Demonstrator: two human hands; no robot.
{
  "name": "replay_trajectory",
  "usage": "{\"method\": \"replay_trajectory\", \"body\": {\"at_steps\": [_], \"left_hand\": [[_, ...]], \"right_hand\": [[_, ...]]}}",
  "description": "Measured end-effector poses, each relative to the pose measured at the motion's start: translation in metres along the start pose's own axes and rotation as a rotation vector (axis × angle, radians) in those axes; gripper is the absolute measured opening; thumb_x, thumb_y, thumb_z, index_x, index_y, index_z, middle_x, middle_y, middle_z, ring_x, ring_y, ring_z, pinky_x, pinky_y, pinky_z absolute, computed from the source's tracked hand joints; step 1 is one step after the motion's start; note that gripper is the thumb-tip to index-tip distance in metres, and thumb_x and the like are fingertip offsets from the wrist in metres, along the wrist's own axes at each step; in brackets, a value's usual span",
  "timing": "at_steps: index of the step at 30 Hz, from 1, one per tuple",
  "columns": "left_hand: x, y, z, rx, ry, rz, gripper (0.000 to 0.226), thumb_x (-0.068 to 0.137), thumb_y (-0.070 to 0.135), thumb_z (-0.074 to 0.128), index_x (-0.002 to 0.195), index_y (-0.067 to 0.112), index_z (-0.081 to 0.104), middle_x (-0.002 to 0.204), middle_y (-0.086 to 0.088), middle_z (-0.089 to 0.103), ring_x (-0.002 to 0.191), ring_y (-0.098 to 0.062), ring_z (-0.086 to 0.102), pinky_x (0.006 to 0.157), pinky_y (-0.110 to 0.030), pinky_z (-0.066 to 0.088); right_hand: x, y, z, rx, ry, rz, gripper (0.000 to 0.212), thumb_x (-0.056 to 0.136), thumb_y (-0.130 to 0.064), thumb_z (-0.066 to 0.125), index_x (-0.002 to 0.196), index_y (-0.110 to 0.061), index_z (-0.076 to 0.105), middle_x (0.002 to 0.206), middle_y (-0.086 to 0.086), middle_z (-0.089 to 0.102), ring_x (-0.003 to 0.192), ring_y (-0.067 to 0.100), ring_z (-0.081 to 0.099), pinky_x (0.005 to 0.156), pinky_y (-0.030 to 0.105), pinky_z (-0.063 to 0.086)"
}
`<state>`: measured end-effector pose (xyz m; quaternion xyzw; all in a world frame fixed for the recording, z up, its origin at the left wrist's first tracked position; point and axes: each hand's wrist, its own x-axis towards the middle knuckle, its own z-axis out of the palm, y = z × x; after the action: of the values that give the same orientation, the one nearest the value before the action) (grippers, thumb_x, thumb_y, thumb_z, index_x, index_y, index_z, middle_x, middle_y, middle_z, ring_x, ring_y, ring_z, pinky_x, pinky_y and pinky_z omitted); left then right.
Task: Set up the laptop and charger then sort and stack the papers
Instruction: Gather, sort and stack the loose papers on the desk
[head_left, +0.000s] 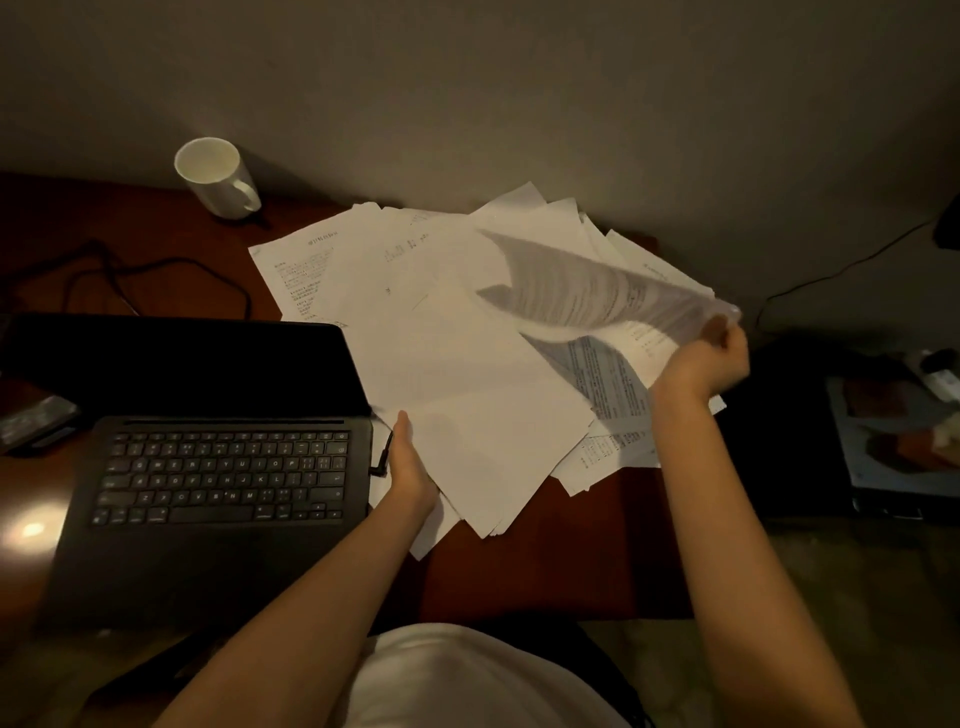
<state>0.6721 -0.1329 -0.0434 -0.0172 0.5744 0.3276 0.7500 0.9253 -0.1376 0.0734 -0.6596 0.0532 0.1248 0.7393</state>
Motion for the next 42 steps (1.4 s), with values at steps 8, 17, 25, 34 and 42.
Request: {"method": "replay_trajectory", "body": {"at_steps": [8, 17, 25, 34, 42], "left_hand": [[-0.012, 0.007, 0.006, -0.071, -0.022, -0.013, 0.059, 0.094, 0.055, 0.046, 0.146, 0.032, 0.031, 0.135, -0.003, 0.053, 0.115, -0.026, 0.055, 0.096, -0.042, 0.044], [-0.012, 0.015, -0.004, 0.023, -0.237, -0.056, 0.058, 0.09, 0.061, 0.044, 0.132, 0.022, 0.052, 0.128, -0.007, 0.06, 0.118, -0.025, 0.056, 0.103, -0.043, 0.042], [-0.001, 0.01, -0.009, 0.257, -0.059, 0.015, 0.045, 0.092, 0.004, 0.06, 0.136, 0.009, 0.05, 0.133, -0.014, 0.056, 0.117, -0.031, 0.056, 0.099, -0.046, 0.046], [-0.023, -0.033, 0.003, 0.156, 0.064, 0.218, 0.043, 0.093, -0.001, 0.055, 0.132, 0.016, 0.051, 0.115, -0.004, 0.061, 0.088, -0.017, 0.061, 0.068, -0.035, 0.053], [-0.042, -0.118, 0.023, 0.074, 0.243, 0.321, 0.045, 0.091, -0.005, 0.057, 0.133, 0.006, 0.05, 0.122, -0.011, 0.059, 0.09, -0.017, 0.06, 0.085, -0.033, 0.048]], "right_hand": [[-0.031, 0.029, -0.034, -0.271, -0.029, 0.106, 0.017, 0.099, -0.014, 0.043, 0.096, -0.01, 0.059, 0.099, 0.005, 0.062, 0.093, 0.021, 0.061, 0.08, 0.031, 0.054], [-0.127, 0.133, -0.064, -0.521, -0.104, 0.415, 0.017, 0.099, -0.013, 0.045, 0.093, -0.007, 0.06, 0.095, 0.008, 0.061, 0.088, 0.023, 0.059, 0.079, 0.03, 0.049], [-0.137, 0.144, -0.078, -0.594, -0.156, 0.504, 0.017, 0.097, -0.012, 0.05, 0.096, 0.0, 0.062, 0.101, 0.014, 0.065, 0.087, 0.024, 0.061, 0.081, 0.034, 0.052], [-0.071, 0.122, -0.103, -0.712, -0.479, 0.852, 0.039, 0.102, -0.03, 0.035, 0.094, 0.002, 0.057, 0.085, 0.018, 0.066, 0.07, 0.027, 0.065, 0.062, 0.037, 0.057], [0.067, 0.081, -0.114, -1.071, -0.527, 0.242, 0.017, 0.094, -0.01, 0.045, 0.099, -0.006, 0.061, 0.106, 0.013, 0.066, 0.089, 0.028, 0.065, 0.078, 0.039, 0.057]]}}
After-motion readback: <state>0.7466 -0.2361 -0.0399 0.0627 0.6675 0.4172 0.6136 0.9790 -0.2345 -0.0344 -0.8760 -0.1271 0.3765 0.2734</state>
